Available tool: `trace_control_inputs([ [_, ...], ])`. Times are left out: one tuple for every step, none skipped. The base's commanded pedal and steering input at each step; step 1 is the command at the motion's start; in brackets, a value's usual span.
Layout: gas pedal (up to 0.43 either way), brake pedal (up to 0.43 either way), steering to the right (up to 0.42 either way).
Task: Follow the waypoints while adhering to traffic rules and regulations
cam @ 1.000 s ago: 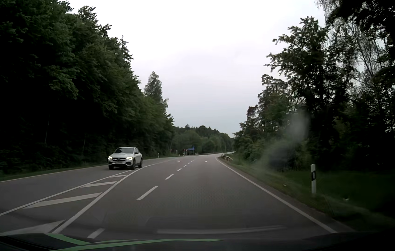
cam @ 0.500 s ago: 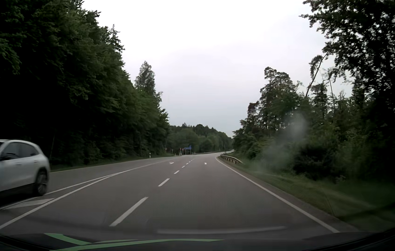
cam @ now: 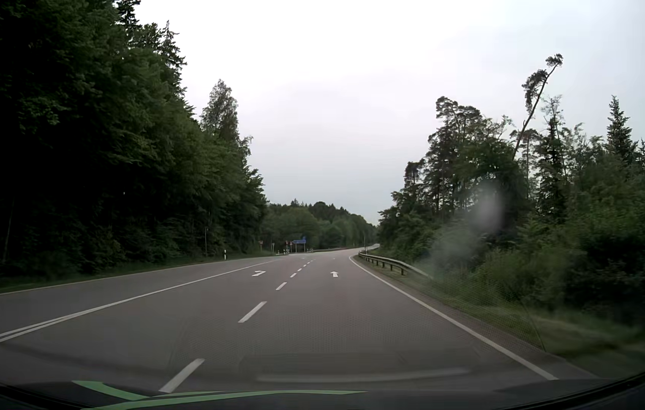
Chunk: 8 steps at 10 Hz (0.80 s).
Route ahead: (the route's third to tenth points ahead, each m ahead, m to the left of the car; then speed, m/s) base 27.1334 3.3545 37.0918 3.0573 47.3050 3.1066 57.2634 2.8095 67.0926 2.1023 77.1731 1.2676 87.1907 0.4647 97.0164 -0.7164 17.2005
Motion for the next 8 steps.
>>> trace_control_inputs([
  [0.079,0.0,0.007],
  [0.079,0.0,0.007],
  [0.079,0.0,0.006],
  [0.079,0.0,0.006],
  [0.079,0.0,0.006],
  [0.079,0.0,0.005],
  [0.079,0.0,0.004],
  [0.079,0.0,0.004],
])
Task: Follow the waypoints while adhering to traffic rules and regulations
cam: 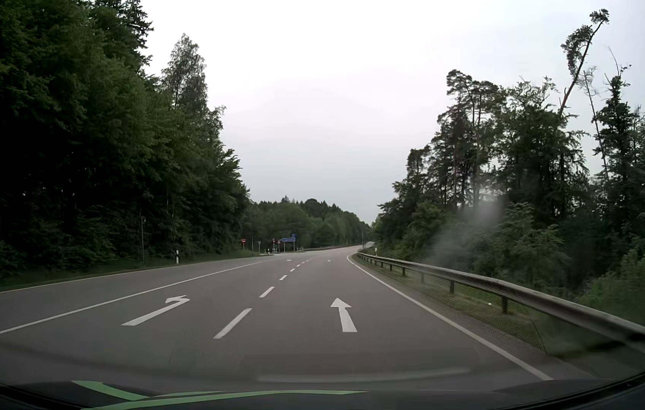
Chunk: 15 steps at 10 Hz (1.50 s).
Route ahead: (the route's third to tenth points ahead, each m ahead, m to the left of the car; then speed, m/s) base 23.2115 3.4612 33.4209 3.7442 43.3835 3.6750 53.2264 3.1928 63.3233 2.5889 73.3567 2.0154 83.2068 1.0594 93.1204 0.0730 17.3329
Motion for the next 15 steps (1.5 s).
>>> trace_control_inputs([
  [0.079,0.0,0.004],
  [0.079,0.0,0.004],
  [0.079,0.0,0.003],
  [0.067,0.0,0.003],
  [0.067,0.0,0.003],
  [0.059,0.0,0.003],
  [0.059,0.0,0.003],
  [0.047,0.0,0.003],
  [0.047,0.0,0.003],
  [0.047,0.0,0.003],
  [0.039,0.0,0.003],
  [0.039,0.0,0.003],
  [0.039,0.0,0.003],
  [0.039,0.0,0.003],
  [0.039,0.0,0.003],
])
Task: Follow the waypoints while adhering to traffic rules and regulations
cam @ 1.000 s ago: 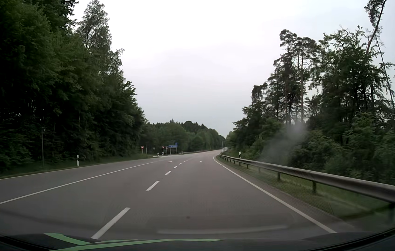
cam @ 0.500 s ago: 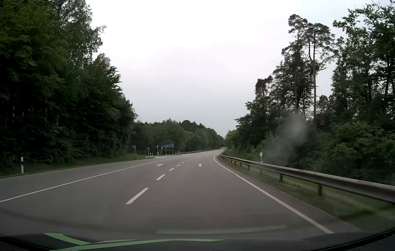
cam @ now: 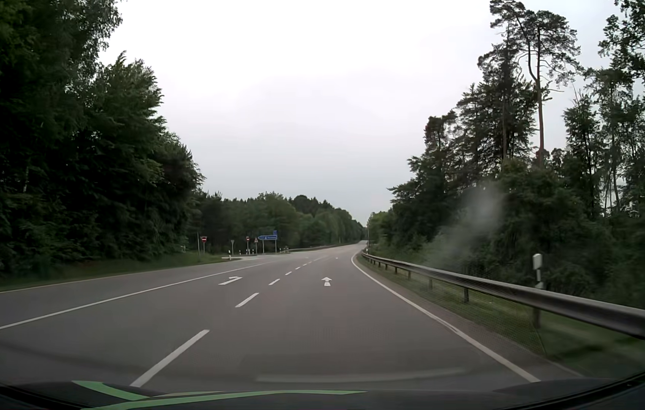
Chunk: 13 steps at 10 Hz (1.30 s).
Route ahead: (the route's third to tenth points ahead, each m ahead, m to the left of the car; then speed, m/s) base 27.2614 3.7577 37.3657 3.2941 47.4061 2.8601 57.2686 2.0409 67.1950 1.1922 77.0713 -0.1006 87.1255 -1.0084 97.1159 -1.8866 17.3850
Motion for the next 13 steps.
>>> trace_control_inputs([
  [0.039,0.0,0.003],
  [0.039,0.0,0.003],
  [0.028,0.0,0.003],
  [0.028,0.0,0.003],
  [0.028,0.0,0.003],
  [0.028,0.0,0.003],
  [0.028,0.0,0.003],
  [0.028,0.0,0.004],
  [0.028,0.0,0.004],
  [0.028,0.0,0.005],
  [0.028,0.0,0.008],
  [0.028,0.0,0.008],
  [0.028,0.0,0.008],
])
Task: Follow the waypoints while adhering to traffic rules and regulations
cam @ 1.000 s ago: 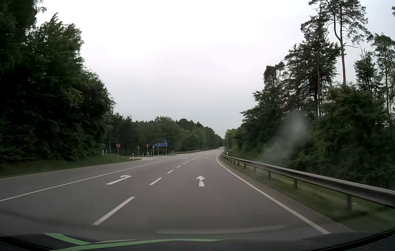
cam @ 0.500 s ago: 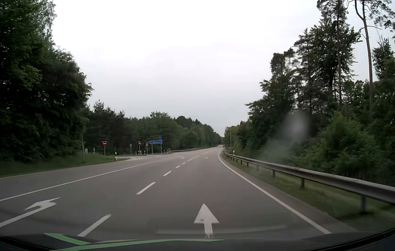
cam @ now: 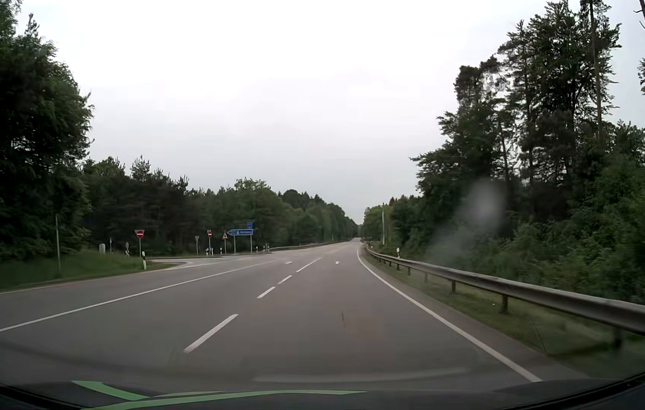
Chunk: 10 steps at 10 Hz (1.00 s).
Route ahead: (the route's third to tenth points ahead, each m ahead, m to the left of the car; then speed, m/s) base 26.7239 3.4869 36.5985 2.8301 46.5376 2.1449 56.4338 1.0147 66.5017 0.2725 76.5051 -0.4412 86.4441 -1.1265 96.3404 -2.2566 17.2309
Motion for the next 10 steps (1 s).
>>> trace_control_inputs([
  [0.028,0.0,0.008],
  [0.028,0.0,0.008],
  [0.028,0.0,0.008],
  [0.028,0.0,0.008],
  [0.028,0.0,0.008],
  [0.028,0.0,0.008],
  [0.028,0.0,0.008],
  [0.028,0.0,0.007],
  [0.028,0.0,0.007],
  [0.028,0.0,0.007],
])
